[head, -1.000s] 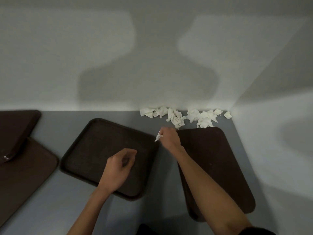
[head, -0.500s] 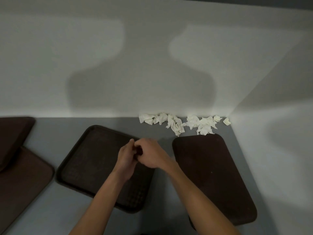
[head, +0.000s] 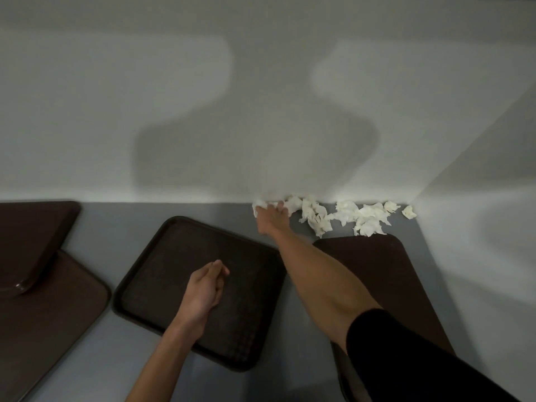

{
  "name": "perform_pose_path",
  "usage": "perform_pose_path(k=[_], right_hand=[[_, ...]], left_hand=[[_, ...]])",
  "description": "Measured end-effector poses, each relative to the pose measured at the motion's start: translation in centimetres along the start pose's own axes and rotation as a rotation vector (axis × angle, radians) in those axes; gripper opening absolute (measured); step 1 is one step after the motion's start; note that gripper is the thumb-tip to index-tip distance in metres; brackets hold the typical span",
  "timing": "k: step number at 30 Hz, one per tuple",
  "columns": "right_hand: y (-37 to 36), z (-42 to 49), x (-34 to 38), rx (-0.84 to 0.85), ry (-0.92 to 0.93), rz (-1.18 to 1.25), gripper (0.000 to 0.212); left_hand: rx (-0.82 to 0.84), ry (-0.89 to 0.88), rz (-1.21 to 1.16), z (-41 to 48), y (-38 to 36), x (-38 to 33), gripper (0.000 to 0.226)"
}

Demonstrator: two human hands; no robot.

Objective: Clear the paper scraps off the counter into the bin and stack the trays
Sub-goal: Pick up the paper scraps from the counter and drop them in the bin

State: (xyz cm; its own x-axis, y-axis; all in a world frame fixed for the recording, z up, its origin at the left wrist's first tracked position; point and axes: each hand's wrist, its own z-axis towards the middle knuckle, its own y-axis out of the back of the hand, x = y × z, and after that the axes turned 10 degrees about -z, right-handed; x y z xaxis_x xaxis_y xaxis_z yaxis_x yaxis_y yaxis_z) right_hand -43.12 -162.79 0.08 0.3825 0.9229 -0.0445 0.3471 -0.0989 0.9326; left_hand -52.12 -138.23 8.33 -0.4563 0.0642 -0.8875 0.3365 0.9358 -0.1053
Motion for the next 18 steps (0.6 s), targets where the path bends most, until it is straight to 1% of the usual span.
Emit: perform_pose_path(k=[2, 4, 6, 8, 10, 12, 14, 15, 16, 18], right_hand=[[-2.6, -0.7, 0.5, -0.067, -0.038, -0.008, 0.054], [-4.9, -2.3, 0.5, -0.232, -0.041, 0.018, 0.046], [-7.1, -3.9, -0.5, -0.335, -0.028, 0.033, 0.033], [-8.6, -5.8, -2.5, -0.374, -0.031, 0.058, 0.024], [-8.7, -7.1, -4.3, -0.374, -0.025, 0.071, 0.019], [-8.1, -8.0, -5.8, -0.326, -0.092, 0.289, 0.021], [-7.2, -9.1, -7.4, -0.311, -0.235, 0.634, 0.016], [-7.0, -10.0, -8.1, -0.311, -0.266, 0.771, 0.013], [-6.5, -11.2, -8.7, -0.332, -0.292, 0.875, 0.014], [-5.7, -14.4, -9.7, -0.298, -0.338, 1.141, 0.025]], left_hand=[[-0.006, -0.013, 0.031, -0.1, 0.7, 0.1, 0.037], [-0.009, -0.005, 0.051, -0.3, 1.4, 0.4, 0.037], [-0.018, 0.015, 0.052, -0.4, 2.0, 0.9, 0.038], [-0.021, 0.045, 0.048, -0.6, 2.3, 1.5, 0.038], [-0.009, 0.082, 0.052, -0.8, 2.1, 2.0, 0.037], [0.02, 0.104, 0.049, -1.1, 1.4, 2.4, 0.036], [0.06, 0.112, 0.03, -1.5, 0.3, 2.6, 0.033], [0.076, 0.115, 0.02, -1.6, -0.3, 2.6, 0.031], [0.084, 0.122, 0.012, -1.7, -1.0, 2.7, 0.029], [0.094, 0.148, -0.004, -1.7, -2.5, 2.9, 0.029]])
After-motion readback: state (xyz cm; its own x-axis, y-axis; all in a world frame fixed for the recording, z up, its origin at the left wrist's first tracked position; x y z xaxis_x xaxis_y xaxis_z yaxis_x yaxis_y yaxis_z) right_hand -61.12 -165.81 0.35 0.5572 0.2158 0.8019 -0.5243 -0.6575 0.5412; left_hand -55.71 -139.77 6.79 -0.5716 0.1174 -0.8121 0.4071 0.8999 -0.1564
